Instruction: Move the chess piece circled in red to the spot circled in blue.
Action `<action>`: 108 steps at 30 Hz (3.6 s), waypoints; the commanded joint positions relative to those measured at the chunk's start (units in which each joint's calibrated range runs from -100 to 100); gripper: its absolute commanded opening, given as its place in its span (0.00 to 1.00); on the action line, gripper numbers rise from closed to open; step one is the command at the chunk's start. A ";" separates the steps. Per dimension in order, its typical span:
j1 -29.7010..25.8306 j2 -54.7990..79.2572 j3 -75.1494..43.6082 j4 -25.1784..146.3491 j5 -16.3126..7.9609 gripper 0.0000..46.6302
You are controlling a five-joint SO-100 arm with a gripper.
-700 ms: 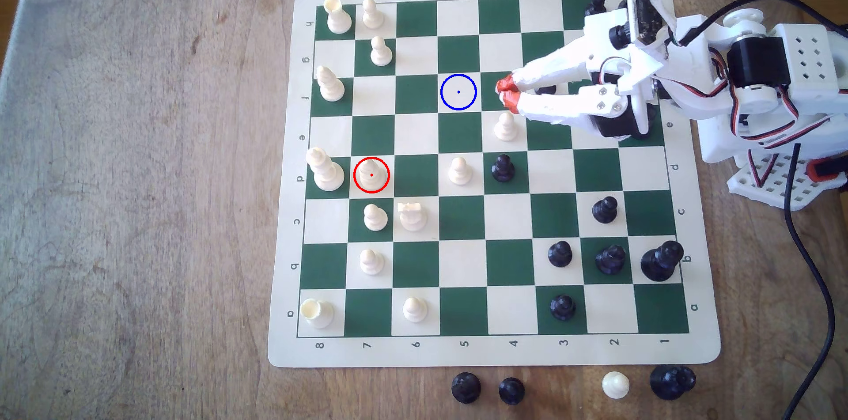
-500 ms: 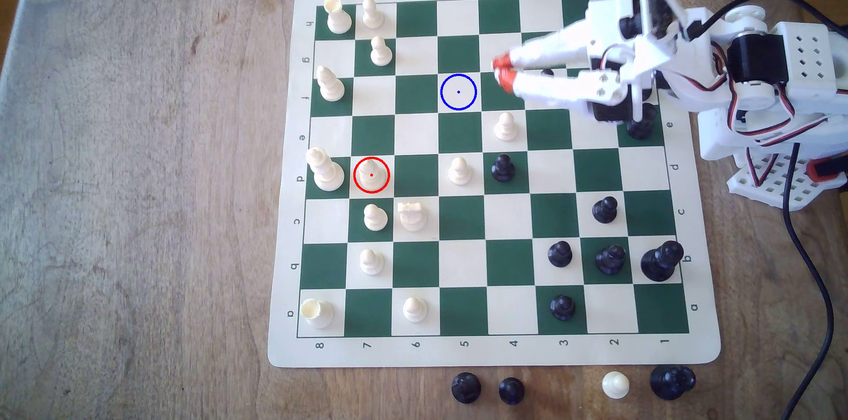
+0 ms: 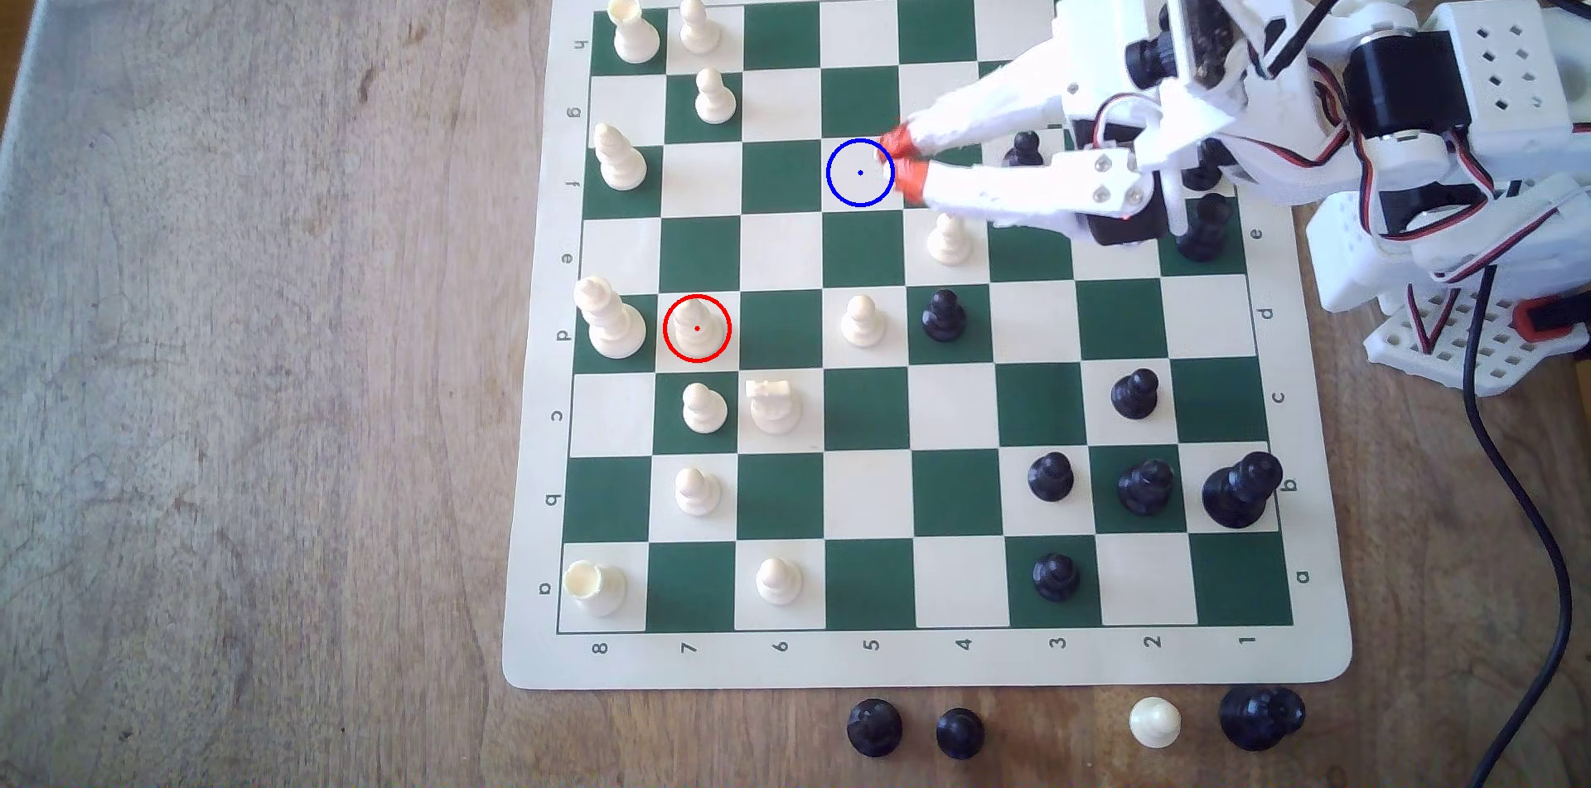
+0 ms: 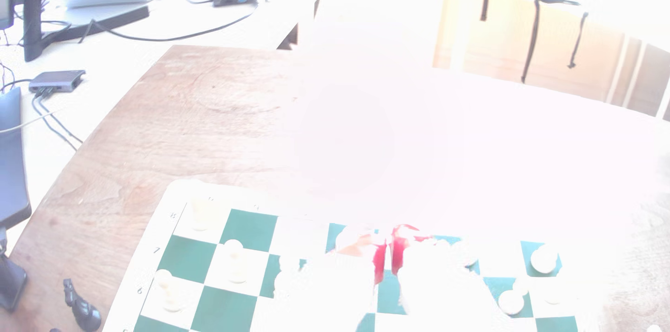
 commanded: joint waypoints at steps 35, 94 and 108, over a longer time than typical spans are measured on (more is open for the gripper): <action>0.50 57.44 -64.89 27.67 -9.47 0.26; 0.97 94.71 -100.98 39.30 -12.70 0.27; 0.66 96.91 -103.06 39.38 -13.43 0.25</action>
